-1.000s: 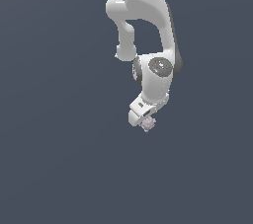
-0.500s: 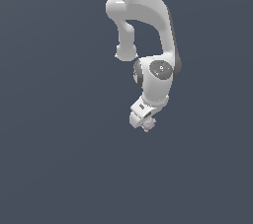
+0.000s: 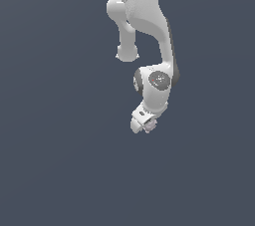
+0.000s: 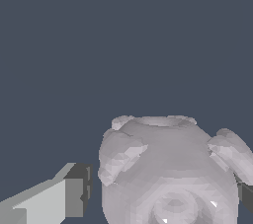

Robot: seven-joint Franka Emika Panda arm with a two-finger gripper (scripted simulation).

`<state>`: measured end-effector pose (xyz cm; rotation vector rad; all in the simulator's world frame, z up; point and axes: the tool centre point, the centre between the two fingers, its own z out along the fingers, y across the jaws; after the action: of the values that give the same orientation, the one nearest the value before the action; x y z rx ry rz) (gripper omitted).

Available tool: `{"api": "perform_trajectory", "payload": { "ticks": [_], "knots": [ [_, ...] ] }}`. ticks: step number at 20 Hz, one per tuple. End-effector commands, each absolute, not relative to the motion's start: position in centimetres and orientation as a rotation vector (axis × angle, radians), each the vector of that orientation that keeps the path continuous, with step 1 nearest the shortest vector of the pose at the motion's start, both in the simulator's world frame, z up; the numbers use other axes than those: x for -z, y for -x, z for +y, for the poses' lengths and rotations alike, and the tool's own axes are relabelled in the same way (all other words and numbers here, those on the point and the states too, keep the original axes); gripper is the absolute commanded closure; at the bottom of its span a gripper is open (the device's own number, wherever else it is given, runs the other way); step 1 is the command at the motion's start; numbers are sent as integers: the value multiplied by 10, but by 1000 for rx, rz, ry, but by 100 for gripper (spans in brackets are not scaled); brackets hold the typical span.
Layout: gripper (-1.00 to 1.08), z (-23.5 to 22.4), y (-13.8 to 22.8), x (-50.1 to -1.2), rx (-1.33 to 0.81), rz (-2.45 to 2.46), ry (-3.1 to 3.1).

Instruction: Pick up the object and move it to a goal position.

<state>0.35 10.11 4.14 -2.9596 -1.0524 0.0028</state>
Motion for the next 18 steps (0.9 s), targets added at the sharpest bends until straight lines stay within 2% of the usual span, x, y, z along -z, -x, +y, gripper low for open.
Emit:
{"api": "perform_trajectory", "payload": {
  "ticks": [1, 2, 18],
  "knots": [
    [-92, 101, -5, -39, 0, -1053, 2960],
    [108, 101, -5, -39, 0, -1053, 2960],
    [108, 110, -9, -49, 1, -1052, 2961]
  ]
}}
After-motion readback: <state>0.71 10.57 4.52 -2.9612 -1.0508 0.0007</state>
